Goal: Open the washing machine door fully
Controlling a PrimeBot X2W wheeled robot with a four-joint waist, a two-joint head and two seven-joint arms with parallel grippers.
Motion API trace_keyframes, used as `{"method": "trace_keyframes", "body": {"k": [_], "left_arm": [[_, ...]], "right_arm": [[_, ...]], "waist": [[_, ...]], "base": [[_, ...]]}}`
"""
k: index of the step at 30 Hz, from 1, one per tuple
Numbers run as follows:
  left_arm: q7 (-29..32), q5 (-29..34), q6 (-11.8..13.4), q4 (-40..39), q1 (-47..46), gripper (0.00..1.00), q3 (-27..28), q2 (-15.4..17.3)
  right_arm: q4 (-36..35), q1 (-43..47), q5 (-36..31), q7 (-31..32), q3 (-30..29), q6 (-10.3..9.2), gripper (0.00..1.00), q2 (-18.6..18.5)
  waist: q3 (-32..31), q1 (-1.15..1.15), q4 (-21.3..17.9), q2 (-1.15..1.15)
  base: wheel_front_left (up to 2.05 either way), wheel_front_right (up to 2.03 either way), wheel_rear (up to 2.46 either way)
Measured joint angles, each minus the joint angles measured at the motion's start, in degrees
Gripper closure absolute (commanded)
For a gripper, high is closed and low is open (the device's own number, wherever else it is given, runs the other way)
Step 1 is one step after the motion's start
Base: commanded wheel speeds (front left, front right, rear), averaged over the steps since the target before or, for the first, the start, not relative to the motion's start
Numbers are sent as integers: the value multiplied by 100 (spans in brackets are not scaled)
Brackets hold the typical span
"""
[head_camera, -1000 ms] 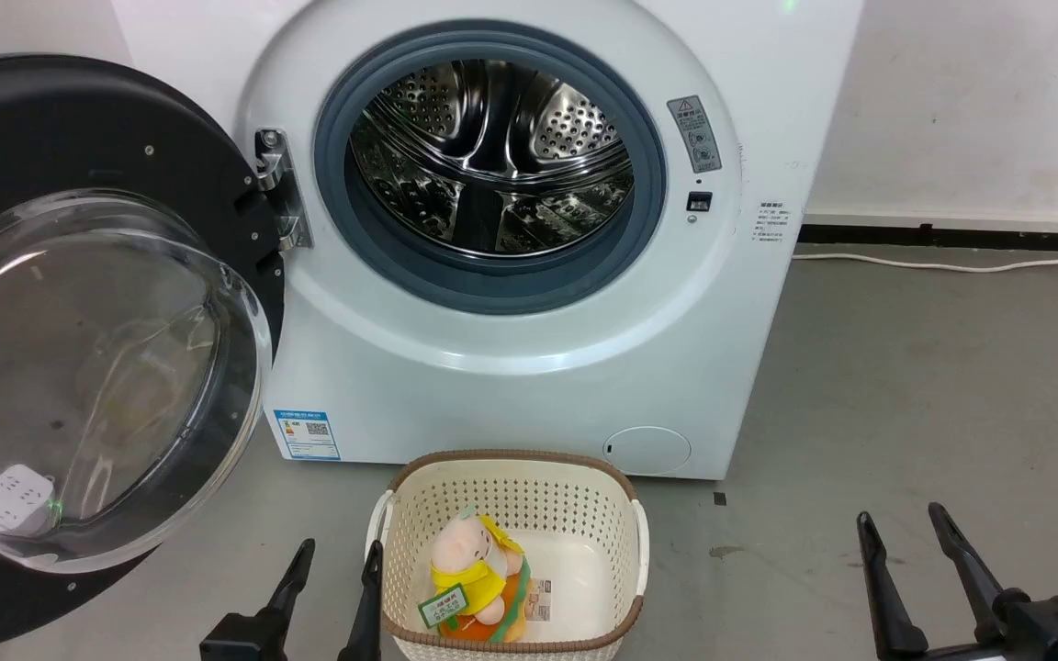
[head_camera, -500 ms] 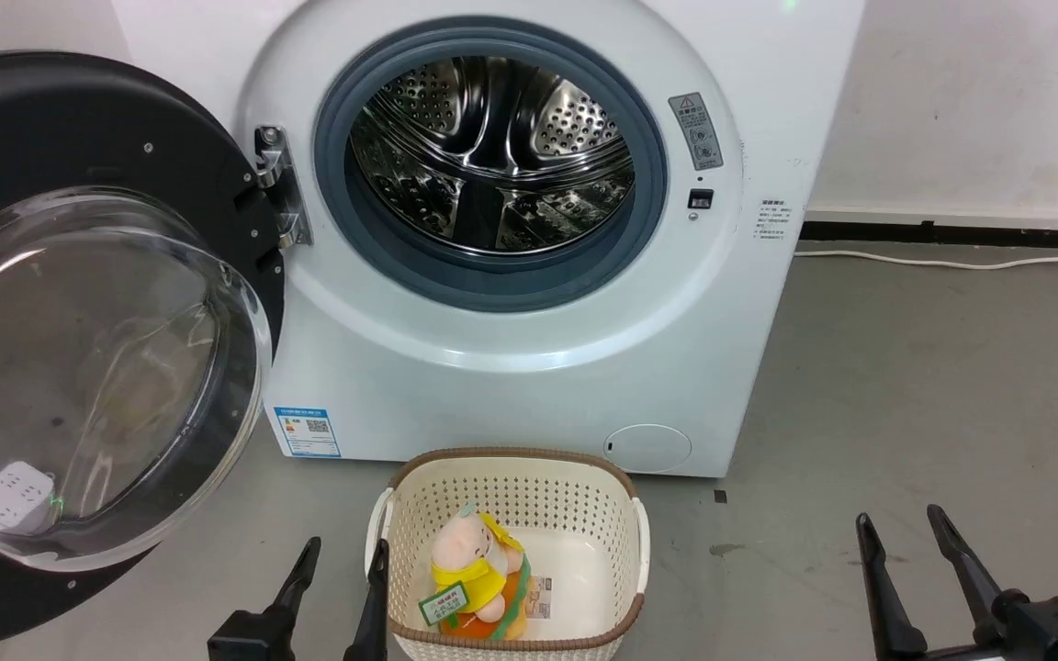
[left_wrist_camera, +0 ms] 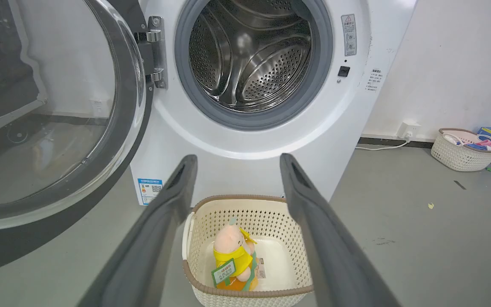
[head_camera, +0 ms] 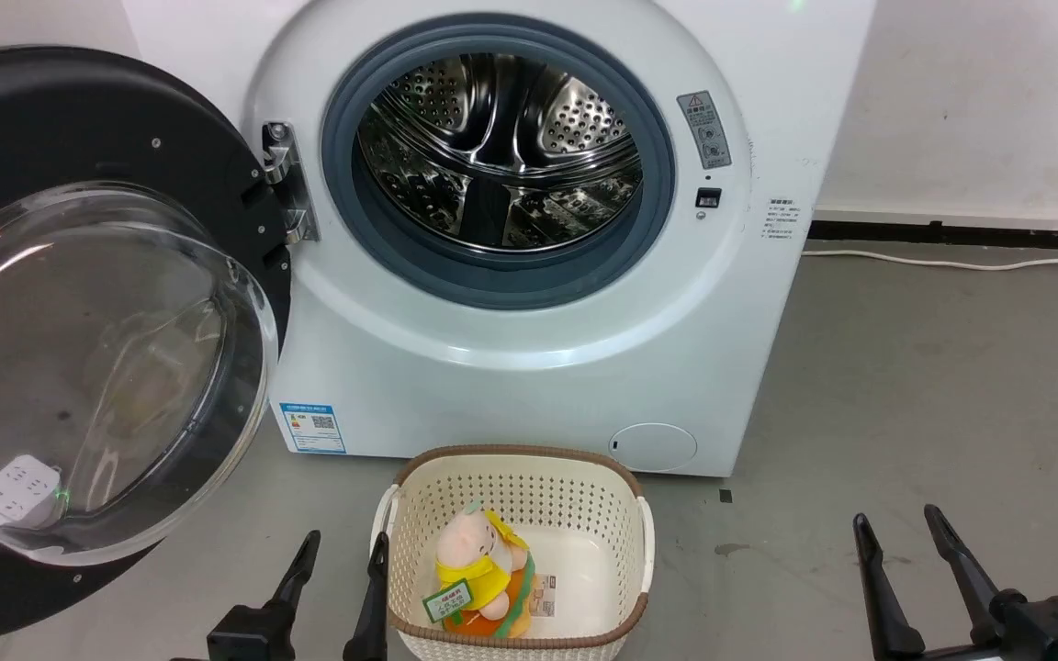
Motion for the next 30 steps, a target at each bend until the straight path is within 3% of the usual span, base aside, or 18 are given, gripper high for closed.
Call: {"method": "trace_keyframes", "body": {"k": [5, 6, 30], "left_arm": [[0, 0, -3, -19, -1, 0, 0, -2], [2, -4, -5, -15, 0, 100, -3, -2], [215, 97, 46, -164, -1, 100, 44, -7]], "right_arm": [[1, 0, 9, 0, 10, 0, 0, 0], [-1, -1, 3, 2, 11, 0, 100, 0], [-34, -25, -58, 213, 44, 0, 100, -1]], "waist": [[1, 0, 35, 0], [1, 0, 38, 0], [77, 0, -4, 0]], "base": [[0, 0, 0], [0, 0, 0], [0, 0, 0]]}}
